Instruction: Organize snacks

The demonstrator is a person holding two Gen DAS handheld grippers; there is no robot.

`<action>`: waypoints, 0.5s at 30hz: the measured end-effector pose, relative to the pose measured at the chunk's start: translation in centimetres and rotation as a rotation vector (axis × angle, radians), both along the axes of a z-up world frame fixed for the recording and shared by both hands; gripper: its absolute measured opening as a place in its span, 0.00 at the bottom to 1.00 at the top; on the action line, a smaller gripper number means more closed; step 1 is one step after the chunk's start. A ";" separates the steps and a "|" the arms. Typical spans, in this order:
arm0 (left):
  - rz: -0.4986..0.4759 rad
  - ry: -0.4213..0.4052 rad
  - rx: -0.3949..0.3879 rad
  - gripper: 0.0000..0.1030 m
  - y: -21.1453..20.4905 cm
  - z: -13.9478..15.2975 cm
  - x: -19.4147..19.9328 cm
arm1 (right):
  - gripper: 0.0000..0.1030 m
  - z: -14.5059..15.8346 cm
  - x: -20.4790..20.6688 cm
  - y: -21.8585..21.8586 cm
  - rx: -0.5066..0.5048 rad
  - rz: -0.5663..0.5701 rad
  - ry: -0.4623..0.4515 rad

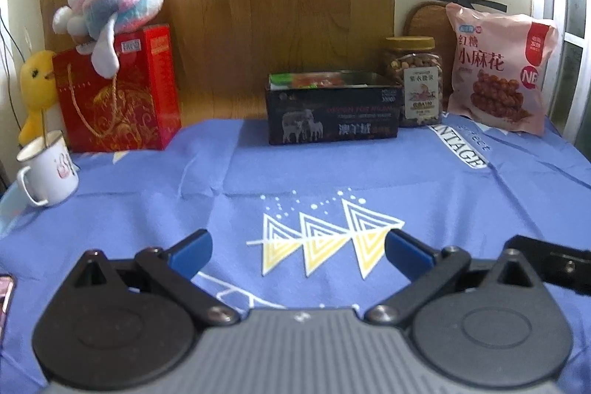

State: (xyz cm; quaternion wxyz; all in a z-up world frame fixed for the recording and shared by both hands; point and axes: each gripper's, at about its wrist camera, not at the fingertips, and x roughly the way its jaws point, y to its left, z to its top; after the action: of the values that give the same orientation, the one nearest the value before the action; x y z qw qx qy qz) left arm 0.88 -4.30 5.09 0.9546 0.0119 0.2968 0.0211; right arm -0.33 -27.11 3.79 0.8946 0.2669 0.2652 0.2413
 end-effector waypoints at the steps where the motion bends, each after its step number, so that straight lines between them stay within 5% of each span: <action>1: 0.004 -0.009 0.009 1.00 0.0 0.1 0.0 | 0.57 0.0 0.0 0.0 0.002 -0.001 -0.001; 15: 0.078 -0.062 0.084 1.00 0.1 0.6 -0.2 | 0.60 -0.3 0.1 -0.2 0.010 -0.009 0.005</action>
State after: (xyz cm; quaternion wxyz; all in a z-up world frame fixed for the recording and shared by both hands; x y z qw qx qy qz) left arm 0.64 -4.22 5.72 0.9605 0.0398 0.2662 0.0710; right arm -0.27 -27.35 3.53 0.8937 0.2732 0.2647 0.2379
